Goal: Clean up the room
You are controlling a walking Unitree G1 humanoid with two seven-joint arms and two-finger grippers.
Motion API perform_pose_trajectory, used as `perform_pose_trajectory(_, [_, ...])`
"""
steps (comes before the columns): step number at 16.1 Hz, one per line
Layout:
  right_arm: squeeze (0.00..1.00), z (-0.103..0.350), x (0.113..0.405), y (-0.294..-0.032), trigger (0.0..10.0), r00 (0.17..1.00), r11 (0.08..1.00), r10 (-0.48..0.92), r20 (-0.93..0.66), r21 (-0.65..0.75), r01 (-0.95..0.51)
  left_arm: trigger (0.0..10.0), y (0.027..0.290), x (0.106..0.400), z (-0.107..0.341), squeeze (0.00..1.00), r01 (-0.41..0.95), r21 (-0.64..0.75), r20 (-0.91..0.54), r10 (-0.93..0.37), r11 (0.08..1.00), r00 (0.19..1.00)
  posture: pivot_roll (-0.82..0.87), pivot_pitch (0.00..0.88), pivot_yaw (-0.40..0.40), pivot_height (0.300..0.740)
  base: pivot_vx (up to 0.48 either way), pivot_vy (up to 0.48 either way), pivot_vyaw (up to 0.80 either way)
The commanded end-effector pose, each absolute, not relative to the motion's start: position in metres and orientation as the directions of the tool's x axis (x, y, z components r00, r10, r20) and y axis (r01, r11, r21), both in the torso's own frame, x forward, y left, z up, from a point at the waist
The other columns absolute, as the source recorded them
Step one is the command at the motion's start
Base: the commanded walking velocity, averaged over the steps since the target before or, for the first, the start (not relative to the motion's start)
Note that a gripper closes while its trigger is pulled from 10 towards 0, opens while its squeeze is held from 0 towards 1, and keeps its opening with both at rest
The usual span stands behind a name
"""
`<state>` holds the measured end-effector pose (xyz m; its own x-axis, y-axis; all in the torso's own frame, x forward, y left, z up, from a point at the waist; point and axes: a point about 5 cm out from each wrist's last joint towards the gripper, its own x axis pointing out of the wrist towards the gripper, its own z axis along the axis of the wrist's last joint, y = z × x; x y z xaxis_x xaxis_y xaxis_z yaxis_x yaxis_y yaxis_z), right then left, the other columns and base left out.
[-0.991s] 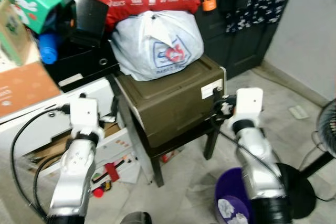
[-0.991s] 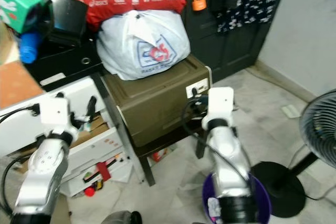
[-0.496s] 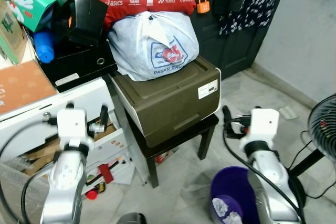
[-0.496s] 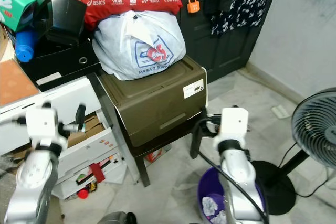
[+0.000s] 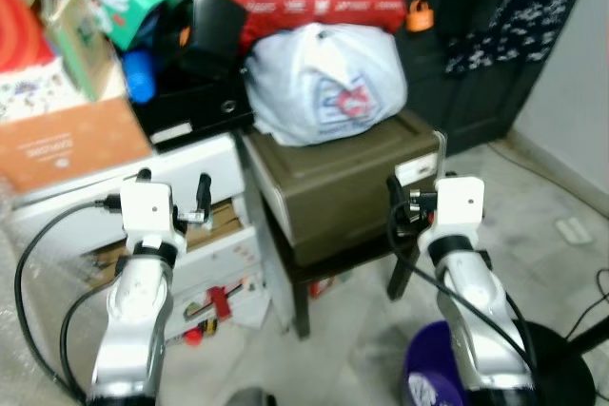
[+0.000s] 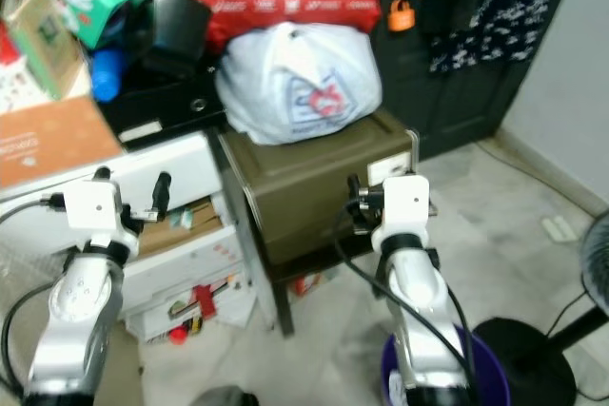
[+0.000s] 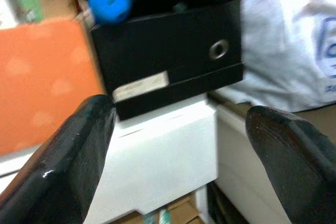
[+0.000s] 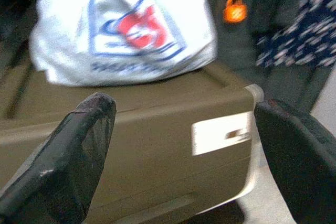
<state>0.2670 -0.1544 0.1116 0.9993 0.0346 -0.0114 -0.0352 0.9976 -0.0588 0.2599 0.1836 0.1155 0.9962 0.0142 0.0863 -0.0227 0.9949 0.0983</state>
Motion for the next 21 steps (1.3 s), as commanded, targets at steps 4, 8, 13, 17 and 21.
perform_pose_trajectory(4, [0.00,0.114,0.264,-0.158,10.0,1.000,0.999,0.015,0.002,-0.037,-0.015,10.0,0.189,0.260,0.111,0.00,-0.025,0.140,0.064,0.016,0.990,0.998,-0.16,0.000,0.069,0.740,0.000,0.000,0.80])
perform_pose_trajectory(8, [0.00,0.107,0.249,-0.167,10.0,0.999,1.000,-0.026,-0.030,-0.008,0.026,10.0,0.198,0.245,0.096,0.00,-0.043,0.122,-0.006,0.044,0.992,0.999,-0.17,0.000,0.078,0.740,0.000,0.000,0.80])
perform_pose_trajectory(13, [0.00,0.107,0.251,-0.165,10.0,0.999,1.000,0.010,-0.040,-0.025,-0.011,10.0,0.191,0.241,0.094,0.00,-0.030,0.106,-0.020,0.032,0.994,0.999,-0.15,0.000,0.042,0.740,0.000,0.000,0.66])
perform_pose_trajectory(17, [0.00,0.115,0.269,-0.160,10.0,0.999,0.998,0.044,-0.011,-0.034,-0.044,10.0,0.190,0.247,0.099,0.00,-0.067,0.099,0.000,0.068,0.993,0.998,-0.12,0.000,0.015,0.740,0.000,0.000,0.13])
perform_pose_trajectory(21, [0.00,0.120,0.281,-0.154,10.0,0.994,0.992,0.110,-0.004,-0.057,-0.110,10.0,0.191,0.239,0.107,0.00,-0.144,0.085,0.035,0.141,0.986,0.989,-0.06,0.025,-0.053,0.740,0.000,0.000,0.00])
